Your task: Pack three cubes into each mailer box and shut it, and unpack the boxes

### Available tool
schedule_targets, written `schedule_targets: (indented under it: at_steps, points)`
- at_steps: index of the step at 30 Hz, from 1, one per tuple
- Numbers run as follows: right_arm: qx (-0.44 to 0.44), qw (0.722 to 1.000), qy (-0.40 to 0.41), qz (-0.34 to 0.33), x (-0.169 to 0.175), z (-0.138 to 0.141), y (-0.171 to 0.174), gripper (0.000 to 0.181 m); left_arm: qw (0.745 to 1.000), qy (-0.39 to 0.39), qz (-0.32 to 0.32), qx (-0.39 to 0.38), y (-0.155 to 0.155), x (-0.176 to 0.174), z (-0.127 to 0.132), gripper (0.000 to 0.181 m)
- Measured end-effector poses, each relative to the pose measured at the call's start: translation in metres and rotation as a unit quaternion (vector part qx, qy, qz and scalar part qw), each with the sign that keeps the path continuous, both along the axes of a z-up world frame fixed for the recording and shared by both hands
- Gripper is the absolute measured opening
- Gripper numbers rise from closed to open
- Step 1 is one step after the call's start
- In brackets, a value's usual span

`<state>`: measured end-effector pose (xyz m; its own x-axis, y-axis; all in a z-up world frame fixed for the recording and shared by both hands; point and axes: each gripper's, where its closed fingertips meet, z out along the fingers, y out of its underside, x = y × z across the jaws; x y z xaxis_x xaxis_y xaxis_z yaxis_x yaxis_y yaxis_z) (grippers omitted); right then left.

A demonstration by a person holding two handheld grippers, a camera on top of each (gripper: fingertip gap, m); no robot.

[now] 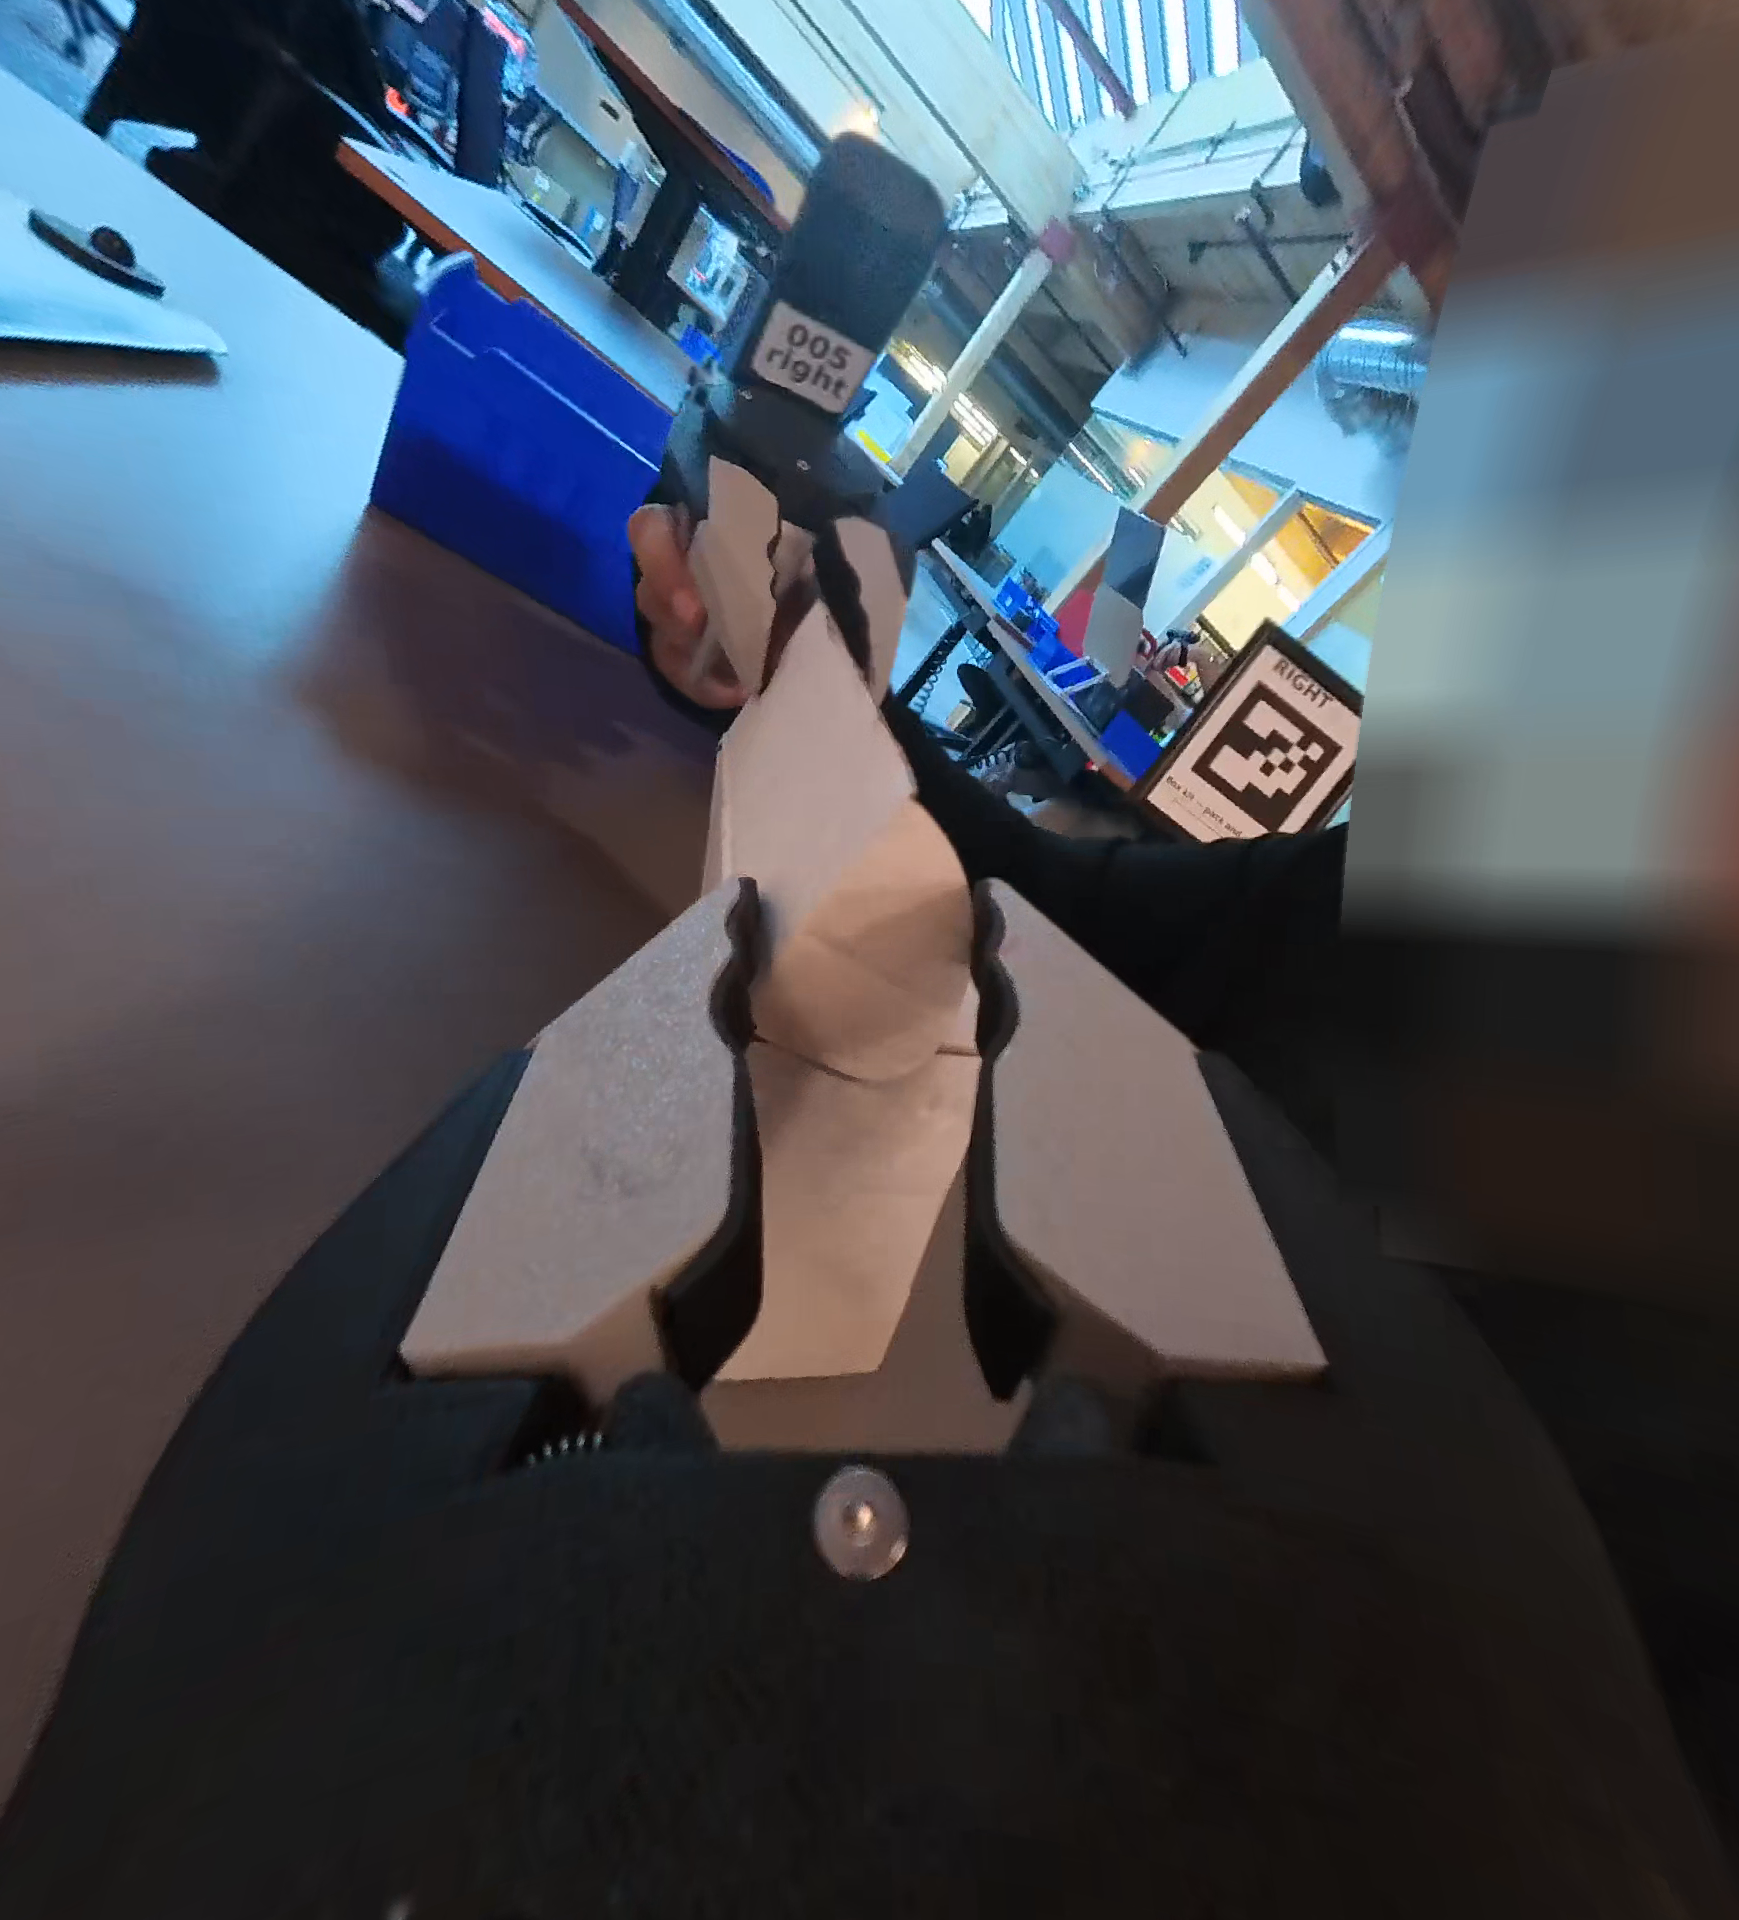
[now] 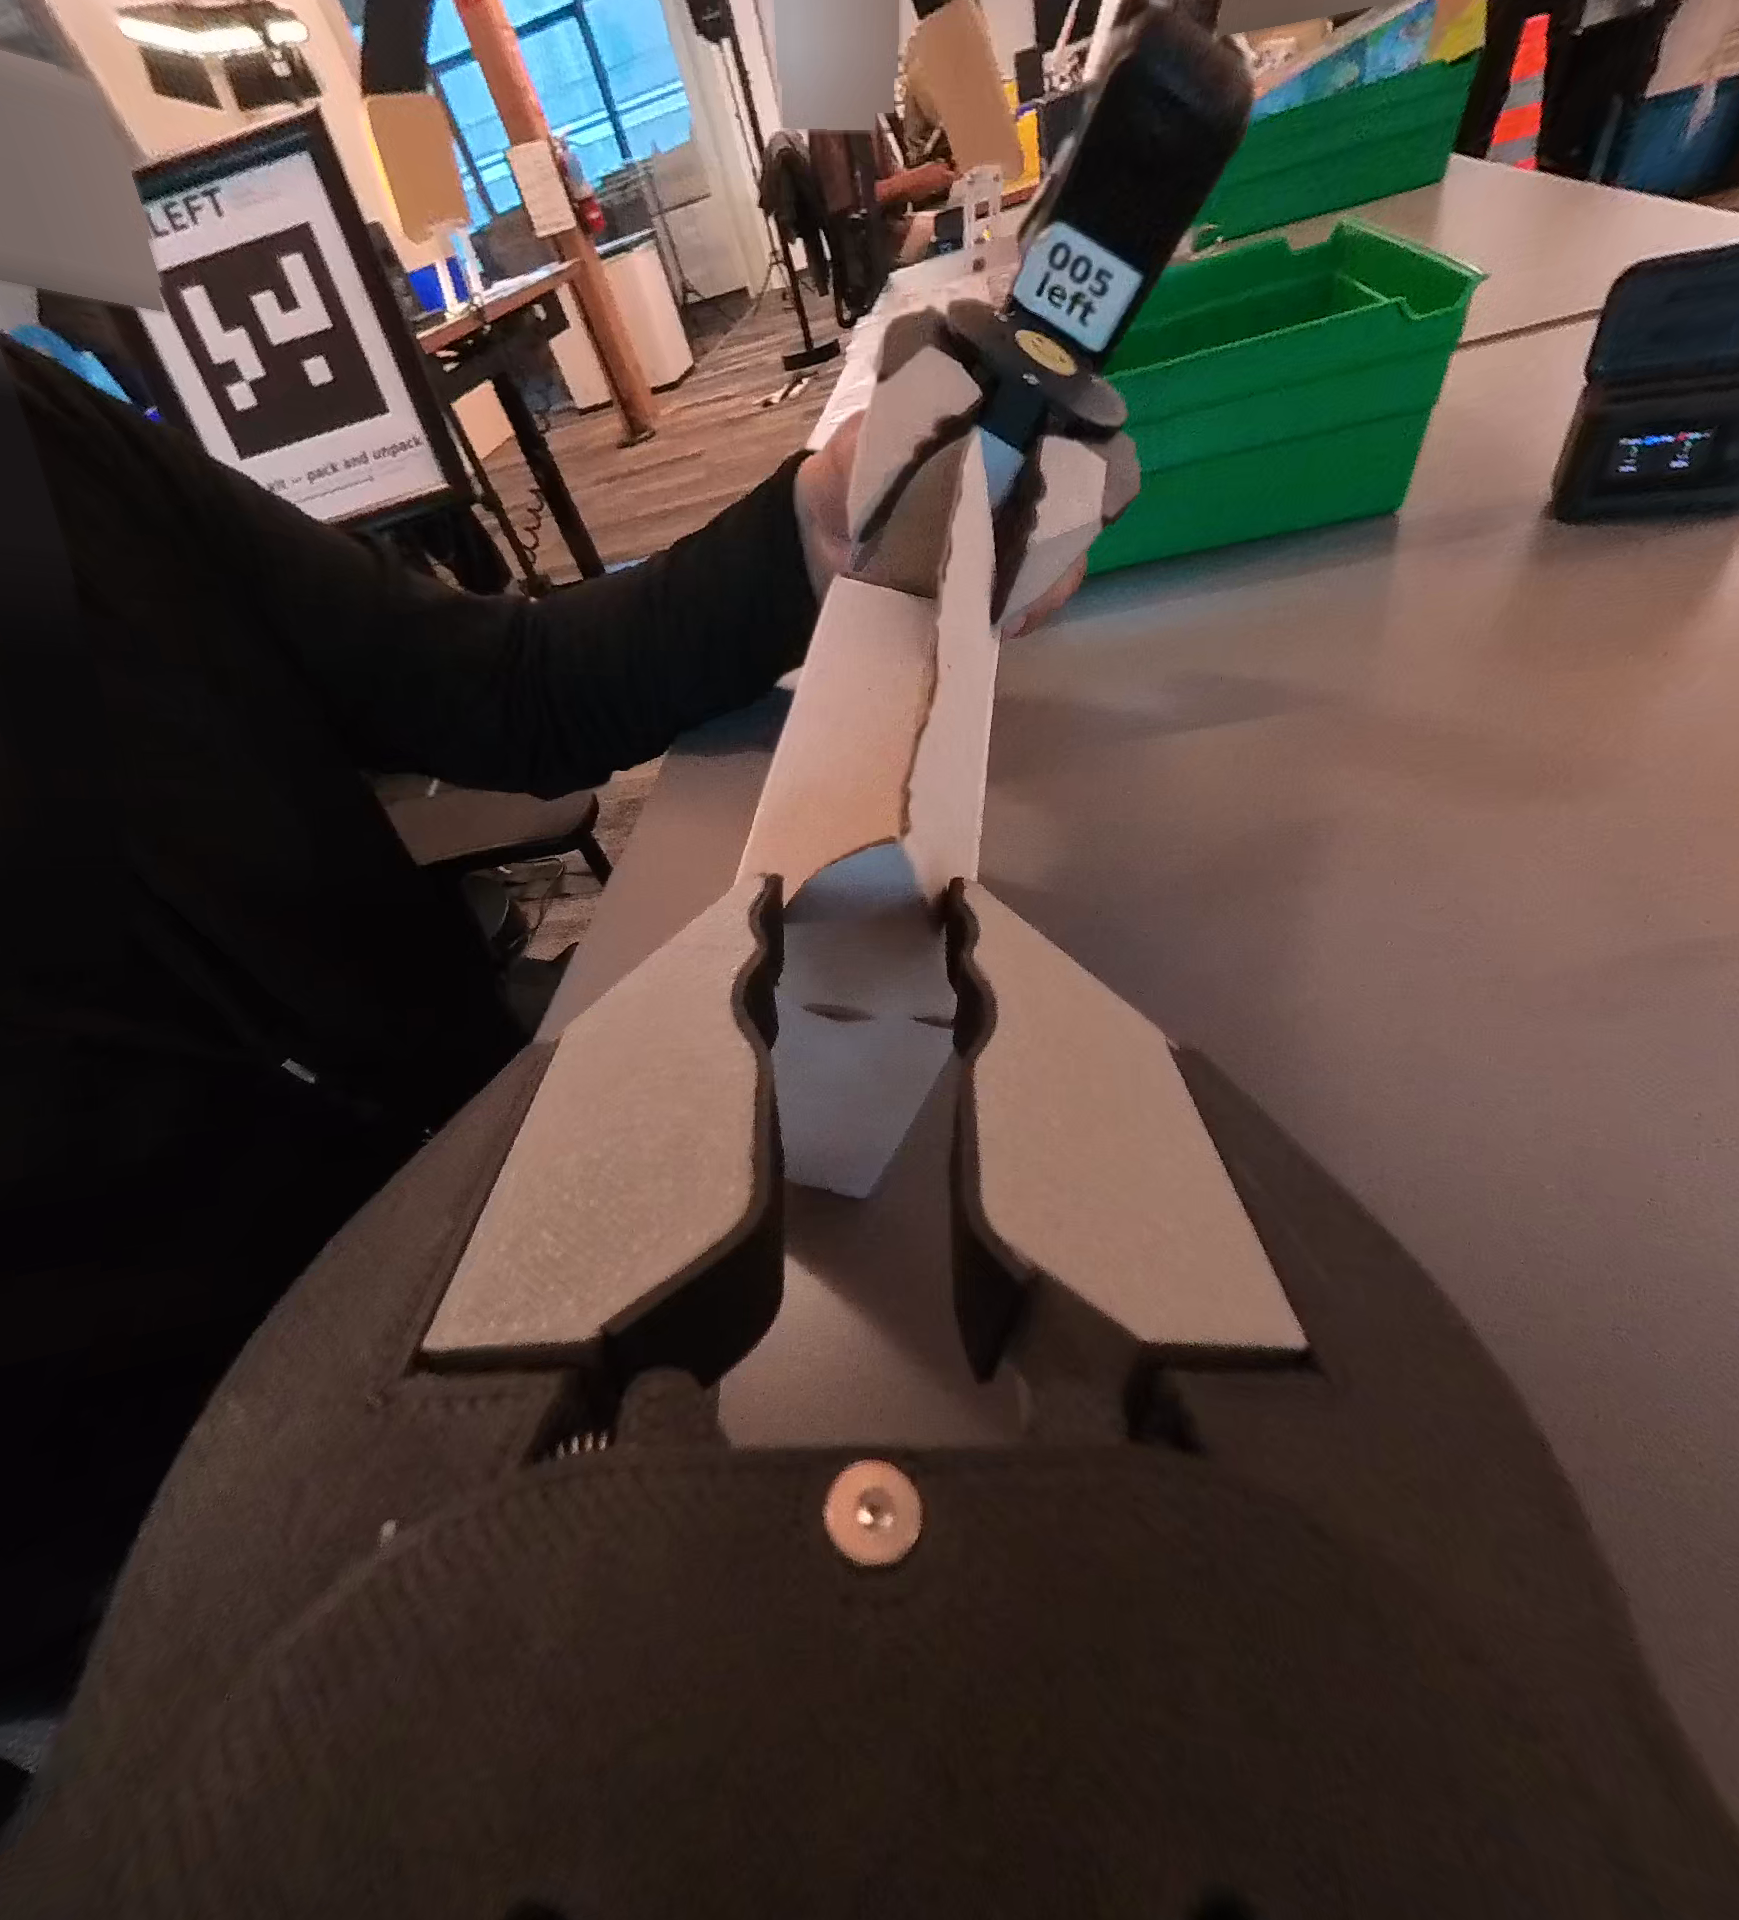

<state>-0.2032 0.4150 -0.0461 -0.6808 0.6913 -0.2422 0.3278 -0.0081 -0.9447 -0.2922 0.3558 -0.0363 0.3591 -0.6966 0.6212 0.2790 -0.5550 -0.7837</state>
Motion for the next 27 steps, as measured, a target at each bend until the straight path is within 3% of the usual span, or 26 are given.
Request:
schedule_targets:
  at_steps: [9,12,15,18,27]
  points:
    - [-0.085,0.995,-0.047,-0.022,-0.012,0.000,0.009,0.027,0.999,-0.039,0.005,-0.013,0.002,-0.004,0.005,0.039]
    - [-0.117,0.992,-0.048,-0.011,-0.011,0.006,0.007,0.027,1.000,-0.013,0.002,-0.011,0.002,0.001,-0.001,0.035]
    - [-0.054,0.998,-0.013,0.022,0.002,0.005,-0.004,0.029,1.000,0.003,-0.009,-0.010,0.001,0.008,-0.006,0.033]
    - [0.003,1.000,0.027,0.012,0.005,0.007,-0.008,0.028,1.000,0.013,-0.013,0.001,-0.001,0.011,-0.005,0.033]
    - [0.099,0.989,0.105,0.035,0.018,0.009,-0.025,0.030,0.998,0.058,-0.027,0.027,-0.008,0.019,-0.005,0.032]
